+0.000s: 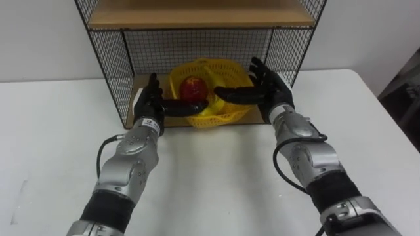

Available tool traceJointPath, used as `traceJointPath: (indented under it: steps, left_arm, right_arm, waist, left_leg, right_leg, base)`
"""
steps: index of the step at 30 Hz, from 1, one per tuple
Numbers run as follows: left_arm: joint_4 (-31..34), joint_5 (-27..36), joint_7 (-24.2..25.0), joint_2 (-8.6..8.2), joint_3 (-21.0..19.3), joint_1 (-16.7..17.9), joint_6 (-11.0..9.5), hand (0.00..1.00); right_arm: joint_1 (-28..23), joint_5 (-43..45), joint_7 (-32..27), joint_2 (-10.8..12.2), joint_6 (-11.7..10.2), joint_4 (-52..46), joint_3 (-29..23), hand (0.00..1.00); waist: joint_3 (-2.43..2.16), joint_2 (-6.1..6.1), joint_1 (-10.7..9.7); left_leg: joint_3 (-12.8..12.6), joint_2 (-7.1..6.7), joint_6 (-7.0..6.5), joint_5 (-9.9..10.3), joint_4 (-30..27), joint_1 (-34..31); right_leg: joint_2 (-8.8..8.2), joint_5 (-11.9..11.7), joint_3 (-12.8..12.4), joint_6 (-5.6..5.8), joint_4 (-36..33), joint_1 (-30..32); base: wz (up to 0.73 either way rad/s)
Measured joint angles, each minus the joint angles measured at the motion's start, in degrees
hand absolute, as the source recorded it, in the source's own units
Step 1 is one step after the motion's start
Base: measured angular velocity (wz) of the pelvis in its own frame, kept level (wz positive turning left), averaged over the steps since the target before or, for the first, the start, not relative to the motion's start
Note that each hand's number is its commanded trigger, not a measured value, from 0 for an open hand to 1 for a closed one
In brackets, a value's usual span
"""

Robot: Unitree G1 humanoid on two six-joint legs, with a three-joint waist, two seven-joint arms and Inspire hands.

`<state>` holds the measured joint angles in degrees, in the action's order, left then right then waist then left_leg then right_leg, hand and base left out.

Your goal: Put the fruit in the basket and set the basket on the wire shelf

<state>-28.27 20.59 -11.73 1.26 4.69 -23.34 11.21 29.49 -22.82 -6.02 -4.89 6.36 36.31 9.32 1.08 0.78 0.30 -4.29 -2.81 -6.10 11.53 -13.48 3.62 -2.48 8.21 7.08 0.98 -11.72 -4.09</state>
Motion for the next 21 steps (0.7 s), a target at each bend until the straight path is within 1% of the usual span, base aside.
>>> traceJointPath:
  steps: [2,4,5,7,9,12,14,16,17,18,19,21]
  left_arm:
    - [0.06,-0.03,0.12,0.62,-0.27,0.00,0.00,0.00]
    - [0.59,-0.82,0.26,1.35,-0.74,0.01,0.01,0.00]
    - [1.04,-1.17,0.18,1.46,-0.96,0.02,0.01,0.00]
    - [4.51,-1.57,-0.25,1.96,-1.60,0.06,0.00,0.00]
    - [7.72,-1.46,-0.53,1.95,-2.22,0.07,-0.08,0.00]
    - [11.23,-0.99,-1.25,2.00,-2.47,0.44,-0.86,0.00]
    - [13.92,-1.04,-1.42,2.00,-2.45,1.76,-0.97,0.00]
    - [18.87,-1.15,-1.21,2.00,-2.43,4.56,-1.35,0.00]
    - [20.05,-1.48,-1.08,2.00,-2.39,5.38,-1.55,0.00]
    - [22.09,-2.99,-1.06,2.01,-2.31,6.98,-1.96,0.00]
    - [24.07,-4.40,-1.06,2.01,-2.30,8.56,-2.03,0.00]
    - [26.74,-6.03,-1.03,2.01,-2.10,10.35,-2.04,0.00]
  right_arm:
    - [-0.01,0.92,0.10,-0.09,0.00,0.00,-0.03,0.00]
    - [-0.69,2.12,0.77,-0.27,-0.03,-0.90,-0.13,0.00]
    - [-1.06,2.67,0.87,-0.30,-0.03,-1.57,-0.16,0.00]
    - [-2.84,4.60,0.94,-0.36,-0.09,-5.16,-0.17,0.00]
    - [-3.66,5.88,0.93,-0.36,-0.13,-7.11,-0.36,0.00]
    - [-5.05,6.38,0.38,-0.46,-0.19,-10.40,-0.51,0.00]
    - [-6.60,6.34,0.16,-0.70,-0.50,-13.36,-0.53,0.00]
    - [-8.07,6.48,0.40,-1.31,-0.61,-16.70,-1.40,0.00]
    - [-8.77,6.85,0.42,-1.31,-0.66,-17.86,-1.84,0.00]
    - [-10.23,8.05,0.42,-1.33,-0.90,-20.26,-2.40,0.00]
    - [-11.69,9.29,0.66,-1.29,-1.08,-22.52,-3.03,0.00]
    - [-13.47,10.33,1.15,-1.28,-1.31,-25.43,-3.70,0.00]
  waist:
    - [-0.16,-0.26,-0.02]
    - [-0.46,-0.61,-0.06]
    - [-0.49,-0.64,-0.07]
    - [-0.54,-0.60,-0.12]
    - [-0.58,-0.55,-0.15]
    - [-0.61,-0.51,-0.05]
    - [-0.99,-0.47,-0.08]
    - [-1.13,-0.46,-0.01]
    - [-1.27,-0.43,-0.02]
    - [-1.37,-0.39,-0.02]
    - [-1.39,-0.36,-0.03]
    - [-1.40,-0.32,-0.04]
  left_leg:
    - [0.00,0.00,0.00,0.00,-0.01,-0.01]
    - [0.08,0.00,0.01,0.00,-0.02,-0.02]
    - [0.11,0.00,0.01,0.00,-0.03,-0.01]
    - [0.35,-0.01,0.03,-0.01,-0.09,0.08]
    - [0.53,-0.03,0.04,-0.02,-0.07,0.49]
    - [0.65,-0.03,0.15,-0.09,0.25,1.79]
    - [0.69,0.00,0.18,-0.10,0.37,2.26]
    - [0.67,0.01,0.25,-0.14,0.83,3.15]
    - [0.68,0.02,0.25,-0.14,0.87,3.24]
    - [0.68,0.04,0.29,-0.17,0.94,3.48]
    - [0.64,0.04,0.32,-0.19,1.02,3.59]
    - [0.57,0.04,0.34,-0.20,1.40,3.60]
  right_leg:
    - [0.01,0.00,-0.01,0.00,0.00,0.01]
    - [0.10,-0.03,0.18,-0.02,0.04,0.00]
    - [0.12,-0.03,0.19,-0.02,0.04,-0.04]
    - [0.09,-0.03,0.44,-0.03,0.08,-0.31]
    - [0.06,-0.03,0.57,-0.03,0.18,-0.79]
    - [0.10,-0.03,0.77,-0.03,0.21,-1.96]
    - [0.08,-0.03,0.89,-0.03,0.21,-2.37]
    - [0.08,-0.03,0.96,-0.03,0.18,-2.93]
    - [0.08,-0.03,0.98,-0.03,0.18,-3.00]
    - [0.08,-0.02,0.98,-0.03,0.17,-3.19]
    - [0.13,-0.02,0.90,-0.03,0.16,-3.25]
    - [0.19,-0.03,0.83,-0.03,0.13,-3.22]
  base:
    - [0.00]
    - [0.00]
    - [0.03]
    - [0.05]
    - [0.05]
    - [0.00]
    - [0.00]
    - [0.00]
    - [0.00]
    - [0.00]
    - [0.00]
    - [-0.02]
